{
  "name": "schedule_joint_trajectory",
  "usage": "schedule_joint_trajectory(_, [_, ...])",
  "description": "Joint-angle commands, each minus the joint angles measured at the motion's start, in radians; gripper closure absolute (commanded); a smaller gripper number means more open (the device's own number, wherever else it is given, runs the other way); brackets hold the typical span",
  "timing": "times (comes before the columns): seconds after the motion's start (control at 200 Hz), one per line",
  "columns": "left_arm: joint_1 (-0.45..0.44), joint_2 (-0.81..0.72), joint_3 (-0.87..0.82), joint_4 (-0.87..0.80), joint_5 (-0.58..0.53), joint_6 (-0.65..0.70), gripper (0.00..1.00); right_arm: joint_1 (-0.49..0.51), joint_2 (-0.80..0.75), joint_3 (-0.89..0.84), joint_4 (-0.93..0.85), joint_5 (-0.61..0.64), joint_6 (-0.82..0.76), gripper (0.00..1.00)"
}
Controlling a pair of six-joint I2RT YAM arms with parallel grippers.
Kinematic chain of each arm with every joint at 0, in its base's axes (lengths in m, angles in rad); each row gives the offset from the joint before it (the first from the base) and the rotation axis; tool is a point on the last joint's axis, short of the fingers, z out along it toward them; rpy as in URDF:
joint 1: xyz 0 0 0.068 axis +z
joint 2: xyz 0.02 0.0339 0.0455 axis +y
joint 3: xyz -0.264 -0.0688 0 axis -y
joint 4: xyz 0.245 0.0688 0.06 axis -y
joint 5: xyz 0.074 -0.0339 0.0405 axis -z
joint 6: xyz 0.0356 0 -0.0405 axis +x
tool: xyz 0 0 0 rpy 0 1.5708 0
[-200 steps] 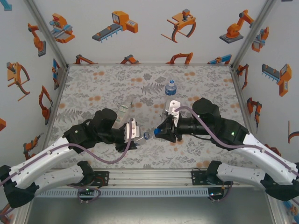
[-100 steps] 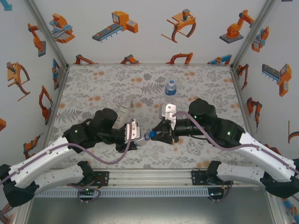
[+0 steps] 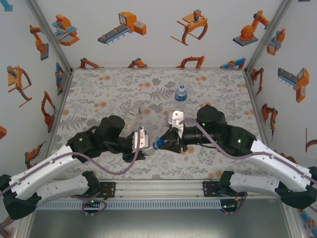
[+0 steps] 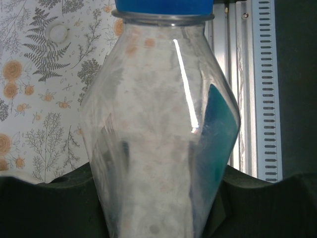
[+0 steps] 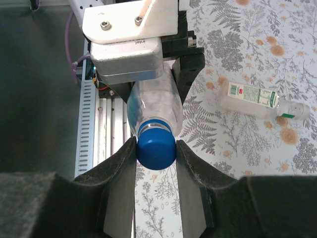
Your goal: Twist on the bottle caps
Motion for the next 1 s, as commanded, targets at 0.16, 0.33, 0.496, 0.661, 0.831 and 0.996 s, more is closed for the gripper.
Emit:
schedule_joint_trajectory(0.16, [-0.009,-0.008,0.031,0.018,0.019,0.016,1.0,0.008,0.007,0.003,-0.018,0.013,-0.015,0.96])
schedule_joint_trajectory(0.33, [-0.009,-0.008,0.031,0.02,0.014,0.017,1.0,0.01,0.015,0.002,-0.011,-0.013,-0.014,0.96])
schedule_joint_trajectory(0.496, [-0.009,-0.004,0.031,0.026,0.016,0.016,1.0,0.016,0.022,-0.005,0.004,-0.033,-0.006,0.97])
schedule_joint_trajectory(0.661, [-0.008,-0.002,0.031,0.031,0.017,0.016,1.0,0.019,0.028,-0.004,0.002,-0.044,-0.004,0.97])
schedule_joint_trajectory(0.831, [-0.009,-0.008,0.027,0.039,0.013,0.013,1.0,0.021,0.029,-0.004,-0.003,-0.056,0.002,0.98])
schedule_joint_trajectory(0.996, [-0.009,-0.013,0.025,0.046,0.014,0.007,1.0,0.024,0.023,-0.009,-0.003,-0.038,0.007,0.99])
